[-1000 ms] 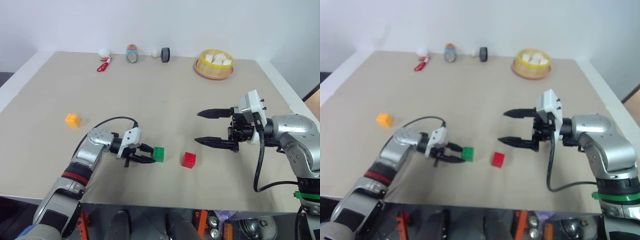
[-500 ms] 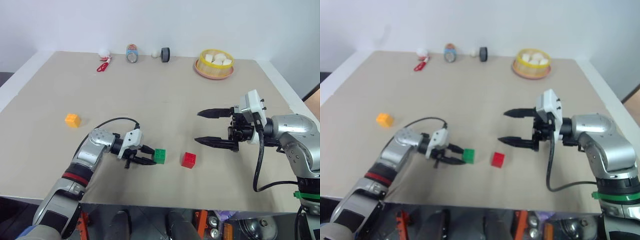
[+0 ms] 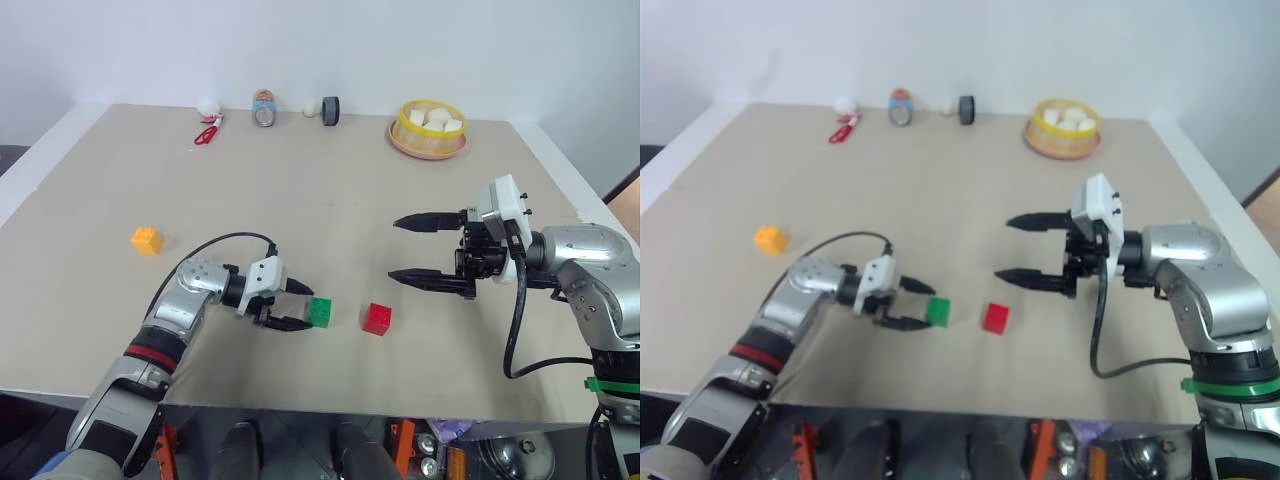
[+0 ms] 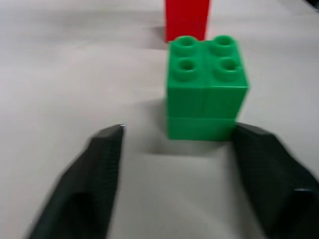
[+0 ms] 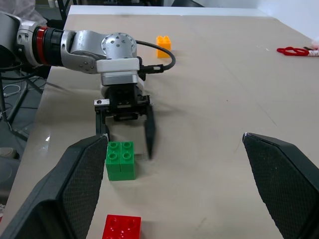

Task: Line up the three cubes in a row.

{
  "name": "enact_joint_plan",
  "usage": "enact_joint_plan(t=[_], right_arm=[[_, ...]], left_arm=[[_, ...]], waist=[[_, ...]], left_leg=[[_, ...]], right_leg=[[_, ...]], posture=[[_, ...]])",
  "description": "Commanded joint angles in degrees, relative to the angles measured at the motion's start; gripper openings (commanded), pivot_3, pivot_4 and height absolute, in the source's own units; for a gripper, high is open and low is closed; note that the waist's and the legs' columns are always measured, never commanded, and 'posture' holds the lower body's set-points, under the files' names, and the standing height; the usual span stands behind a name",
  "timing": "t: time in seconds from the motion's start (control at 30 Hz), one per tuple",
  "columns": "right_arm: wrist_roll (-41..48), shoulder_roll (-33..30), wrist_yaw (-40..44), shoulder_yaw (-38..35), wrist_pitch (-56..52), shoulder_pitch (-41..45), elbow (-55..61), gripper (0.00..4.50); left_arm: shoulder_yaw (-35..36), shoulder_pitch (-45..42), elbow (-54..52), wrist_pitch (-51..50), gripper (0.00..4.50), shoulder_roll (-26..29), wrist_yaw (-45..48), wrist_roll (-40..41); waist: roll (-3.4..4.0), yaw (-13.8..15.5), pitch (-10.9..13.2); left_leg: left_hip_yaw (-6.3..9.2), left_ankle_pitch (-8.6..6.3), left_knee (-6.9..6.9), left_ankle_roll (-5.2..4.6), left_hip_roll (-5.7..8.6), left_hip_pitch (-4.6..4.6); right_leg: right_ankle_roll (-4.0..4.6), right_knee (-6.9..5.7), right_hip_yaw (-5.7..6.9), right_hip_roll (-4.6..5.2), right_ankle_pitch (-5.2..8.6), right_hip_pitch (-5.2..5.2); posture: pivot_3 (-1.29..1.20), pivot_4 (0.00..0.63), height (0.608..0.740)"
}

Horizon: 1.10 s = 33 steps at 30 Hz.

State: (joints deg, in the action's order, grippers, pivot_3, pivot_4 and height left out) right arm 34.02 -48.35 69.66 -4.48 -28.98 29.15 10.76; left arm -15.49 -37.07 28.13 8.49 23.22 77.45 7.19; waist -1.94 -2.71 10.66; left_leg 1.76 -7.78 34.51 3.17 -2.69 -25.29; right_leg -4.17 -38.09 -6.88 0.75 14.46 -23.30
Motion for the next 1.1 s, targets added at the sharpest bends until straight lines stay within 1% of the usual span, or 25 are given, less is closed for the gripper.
enact_joint_plan(t=[0.03, 0.1, 0.23, 0.33, 0.47, 0.57, 0.67, 0.7, 0.8, 0.9, 0.97, 1.0, 1.1], right_arm=[[0.11, -0.07, 0.12, -0.54, 0.6, 1.37, 0.15, 4.5], [0.01, -0.04, 0.15, -0.41, 0.69, 1.56, -0.01, 4.5], [0.07, -0.11, 0.44, -0.38, 0.63, 2.12, -0.5, 4.5], [-0.1, -0.06, 0.7, -0.22, 0.78, 2.67, -1.12, 4.5], [-0.53, 0.1, 1.33, 0.41, 1.26, 3.7, -2.15, 4.5], [-0.9, 0.38, 1.62, 0.86, 1.65, 4.4, -2.9, 4.5], [-2.6, 1.76, -0.56, 1.13, 3.24, 5.78, -4.92, 4.5], [-3.5, 2.35, -1.67, 1.34, 3.82, 6.16, -5.51, 4.5], [-6.59, 5.65, -6.17, 3.1, 5.06, 7.02, -6.03, 4.5], [-10.12, 9.79, -10.07, 6.19, 6.49, 7.86, -4.81, 4.5], [-9.45, 12.15, -11.09, 6.88, 5.6, 8.8, -3.28, 4.5], [-8.84, 13.2, -11.4, 6.99, 5.2, 9.2, -2.64, 4.5], [-8.64, 15.15, -11.63, 8.24, 5.22, 9.4, -1.6, 4.5]], left_arm=[[-0.56, 1.08, -0.47, 0.27, 4.45, 0.02, -0.77, -1.02], [-0.25, 1.81, -2.24, -0.95, 4.45, 0.31, -0.3, 0.1], [1.45, 4.81, -10.77, -9.71, 4.45, 3.38, 2.87, 5.5], [2.53, 7.58, -18.11, -16.63, 4.45, 7.4, 4.88, 8.89], [5.27, 11.63, -26.63, -24.94, 4.45, 14.34, 5.61, 12.98], [8.54, 14.49, -27.11, -24.46, 4.45, 18.15, 3.77, 12.95], [16.31, 17.84, -22.01, -17.13, 4.45, 20.64, -2.97, 10.61], [18.33, 18.56, -21.03, -15.86, 4.45, 20.72, -5.87, 9.97], [23.86, 21.05, -23.73, -18.21, 4.45, 18.83, -15.55, 10.57], [29.34, 25.36, -32.12, -26.51, 4.45, 15.02, -27.13, 13.34], [31.98, 28.91, -37.9, -32.71, 4.45, 12.83, -33.16, 14.91], [33.32, 30.84, -40.48, -34.76, 4.45, 11.45, -36.19, 15.44], [36.88, 35.49, -45.82, -40.87, 4.45, 6.57, -46.64, 15.48]], waist=[[0.0, 0.0, 0.0], [0.01, 0.0, 0.0], [0.01, -0.11, 0.0], [0.02, -0.18, 0.01], [0.05, -0.26, 0.03], [0.06, -0.25, 0.03], [0.05, -0.28, 0.04], [0.05, -0.27, 0.04], [0.05, -0.18, 0.04], [0.04, -0.14, 0.04], [0.05, -0.19, 0.04], [0.04, -0.17, 0.04], [0.03, -0.1, 0.03]], left_leg=[[0.0, 0.0, 0.0, 0.0, 0.0, 0.0], [0.0, 0.0, -0.02, 0.0, 0.0, 0.0], [0.0, -0.01, -0.08, 0.01, -0.01, -0.03], [0.02, -0.06, -0.12, 0.04, -0.09, -0.03], [0.05, -0.06, -0.16, 0.04, -0.23, -0.01], [0.04, -0.07, -0.15, 0.05, -0.28, 0.05], [-0.01, -0.07, -0.12, 0.05, -0.31, 0.07], [-0.02, -0.07, -0.12, 0.05, -0.32, 0.07], [-0.03, -0.07, -0.11, 0.06, -0.35, 0.07], [-0.05, -0.08, -0.12, 0.08, -0.35, 0.05], [-0.08, -0.13, -0.12, 0.17, -0.36, 0.03], [-0.06, -0.14, -0.12, 0.19, -0.37, 0.0], [0.0, -0.17, -0.14, 0.23, -0.4, 0.01]], right_leg=[[0.0, 0.0, 0.0, 0.0, 0.0, 0.0], [0.01, 0.0, 0.0, 0.0, 0.01, -0.01], [0.0, 0.0, 0.0, -0.01, 0.06, -0.05], [-0.12, -0.03, 0.02, -0.1, 0.01, -0.08], [0.05, -0.08, 0.05, -0.23, 0.08, -0.13], [0.24, -0.09, 0.07, -0.24, 0.15, -0.1], [0.3, -0.08, 0.07, -0.23, 0.11, -0.11], [0.32, -0.08, 0.07, -0.23, 0.09, -0.12], [0.35, -0.08, 0.1, -0.23, 0.07, -0.15], [0.34, -0.07, 0.1, -0.21, 0.07, -0.15], [0.31, -0.07, 0.09, -0.21, 0.09, -0.16], [0.15, -0.08, 0.11, -0.22, 0.02, -0.17], [0.09, -0.09, 0.16, -0.27, 0.03, -0.16]], posture=[[0.0, 0.15, 0.74], [0.0, 0.15, 0.74], [0.0, 0.15, 0.74], [0.0, 0.15, 0.74], [0.0, 0.15, 0.74], [0.0, 0.15, 0.74], [0.0, 0.15, 0.74], [0.0, 0.15, 0.74], [0.0, 0.15, 0.74], [0.0, 0.15, 0.74], [0.0, 0.15, 0.74], [0.0, 0.15, 0.74], [0.0, 0.15, 0.74]])
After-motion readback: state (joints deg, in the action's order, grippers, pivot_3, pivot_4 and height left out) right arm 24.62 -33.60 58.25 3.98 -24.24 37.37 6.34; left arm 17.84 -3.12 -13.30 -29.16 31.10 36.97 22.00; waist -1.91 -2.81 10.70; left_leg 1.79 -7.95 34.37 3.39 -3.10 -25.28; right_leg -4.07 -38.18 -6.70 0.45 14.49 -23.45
